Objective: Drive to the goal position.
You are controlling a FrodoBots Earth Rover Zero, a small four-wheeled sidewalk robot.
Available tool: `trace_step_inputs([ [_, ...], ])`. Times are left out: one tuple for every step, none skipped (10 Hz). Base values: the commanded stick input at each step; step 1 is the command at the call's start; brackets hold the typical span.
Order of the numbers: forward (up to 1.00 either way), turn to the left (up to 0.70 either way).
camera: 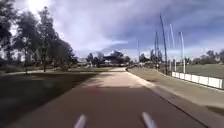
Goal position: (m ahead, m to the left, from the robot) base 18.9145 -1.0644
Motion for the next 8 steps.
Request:
trace_step_inputs([
  [1.0, 0.0],
  [1.0, 0.0],
  [1.0, 0.0],
  [1.0, 0.0],
  [1.0, 0.0],
  [1.0, 0.0],
  [1.0, 0.0],
  [1.0, 0.0],
])
